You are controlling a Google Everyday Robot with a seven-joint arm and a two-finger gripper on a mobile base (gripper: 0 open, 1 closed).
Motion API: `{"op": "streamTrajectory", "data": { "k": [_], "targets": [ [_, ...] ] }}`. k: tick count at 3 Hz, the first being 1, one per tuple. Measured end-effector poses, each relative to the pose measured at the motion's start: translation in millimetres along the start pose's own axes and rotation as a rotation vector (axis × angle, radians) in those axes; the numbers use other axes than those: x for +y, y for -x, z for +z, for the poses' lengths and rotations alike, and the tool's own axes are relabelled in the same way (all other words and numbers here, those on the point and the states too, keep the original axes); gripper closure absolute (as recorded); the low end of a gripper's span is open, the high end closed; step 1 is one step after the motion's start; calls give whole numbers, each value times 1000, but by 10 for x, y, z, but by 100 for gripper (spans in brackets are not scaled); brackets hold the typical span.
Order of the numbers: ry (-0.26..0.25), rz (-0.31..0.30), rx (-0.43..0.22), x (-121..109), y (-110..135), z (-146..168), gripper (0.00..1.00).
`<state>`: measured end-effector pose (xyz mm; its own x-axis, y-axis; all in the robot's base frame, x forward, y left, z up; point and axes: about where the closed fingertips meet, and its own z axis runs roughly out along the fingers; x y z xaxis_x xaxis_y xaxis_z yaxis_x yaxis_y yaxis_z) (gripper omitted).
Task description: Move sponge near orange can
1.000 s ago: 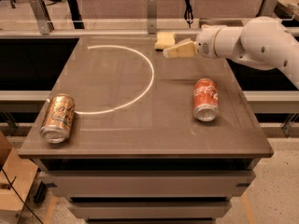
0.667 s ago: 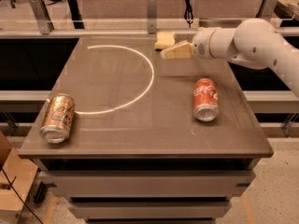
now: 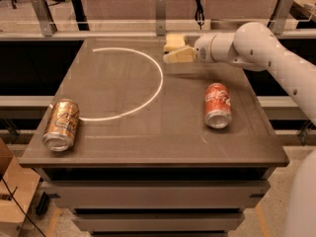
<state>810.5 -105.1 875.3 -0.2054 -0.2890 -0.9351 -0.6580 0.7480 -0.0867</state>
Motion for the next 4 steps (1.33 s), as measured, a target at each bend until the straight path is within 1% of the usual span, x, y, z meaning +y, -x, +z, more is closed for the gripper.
{"op": "streamTrajectory", "data": {
  "k": [2, 3, 4],
  "targets": [
    [-19, 102, -69, -224, 3, 369, 0],
    [-19, 95, -54, -265, 24, 540, 0],
    [-23, 86, -37, -310, -23, 696, 0]
  ]
}}
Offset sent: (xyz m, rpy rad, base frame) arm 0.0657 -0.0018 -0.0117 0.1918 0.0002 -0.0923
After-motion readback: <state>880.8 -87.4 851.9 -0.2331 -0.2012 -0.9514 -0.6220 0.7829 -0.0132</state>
